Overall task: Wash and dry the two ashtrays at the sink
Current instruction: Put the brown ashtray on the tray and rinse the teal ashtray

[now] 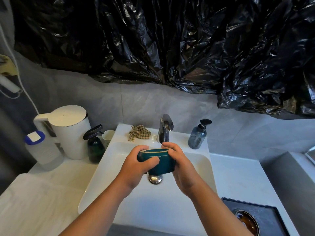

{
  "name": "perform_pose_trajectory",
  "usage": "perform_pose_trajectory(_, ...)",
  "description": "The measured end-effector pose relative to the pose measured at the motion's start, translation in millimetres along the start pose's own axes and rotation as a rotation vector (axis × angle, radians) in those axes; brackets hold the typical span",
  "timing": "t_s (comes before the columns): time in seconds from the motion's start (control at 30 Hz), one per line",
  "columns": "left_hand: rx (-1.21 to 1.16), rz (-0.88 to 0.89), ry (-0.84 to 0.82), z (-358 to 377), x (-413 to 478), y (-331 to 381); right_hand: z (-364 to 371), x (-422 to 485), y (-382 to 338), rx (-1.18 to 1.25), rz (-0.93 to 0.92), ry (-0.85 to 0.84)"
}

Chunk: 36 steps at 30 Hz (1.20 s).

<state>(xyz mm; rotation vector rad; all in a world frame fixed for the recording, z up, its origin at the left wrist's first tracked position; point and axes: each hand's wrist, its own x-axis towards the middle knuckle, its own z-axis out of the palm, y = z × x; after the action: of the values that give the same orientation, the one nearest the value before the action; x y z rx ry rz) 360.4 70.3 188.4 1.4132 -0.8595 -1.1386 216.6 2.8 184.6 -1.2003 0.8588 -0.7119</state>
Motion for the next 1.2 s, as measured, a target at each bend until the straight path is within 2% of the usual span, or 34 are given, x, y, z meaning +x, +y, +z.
perform_pose_trajectory(0.13,-0.126,-0.232,-0.013,-3,3,0,0,-2,3,-0.109,-0.02,-0.086)
perform_pose_trajectory(0.33,-0.079,-0.526,-0.041,-2,0,-3,2,-3,0,-0.247,0.045,-0.087)
perform_pose_trajectory(0.4,-0.094,-0.515,-0.009,-2,1,-6,2,-2,0,-0.28,0.072,-0.061)
perform_pose_trajectory(0.5,-0.091,-0.403,0.043,3,2,-5,2,-1,4,-0.259,0.125,-0.01)
perform_pose_trajectory(0.67,-0.022,-0.301,-0.014,2,4,-2,1,-1,11,-0.016,0.246,0.096)
perform_pose_trajectory(0.8,-0.136,-0.331,-0.014,-5,2,-5,-4,-3,17,0.054,0.215,0.07)
perform_pose_trajectory(1.03,-0.105,-0.374,-0.048,-15,2,-9,-7,-8,23,-0.051,0.129,0.046)
perform_pose_trajectory(1.2,-0.227,-0.433,-0.063,-23,3,-15,0,-1,24,-0.094,0.085,0.027)
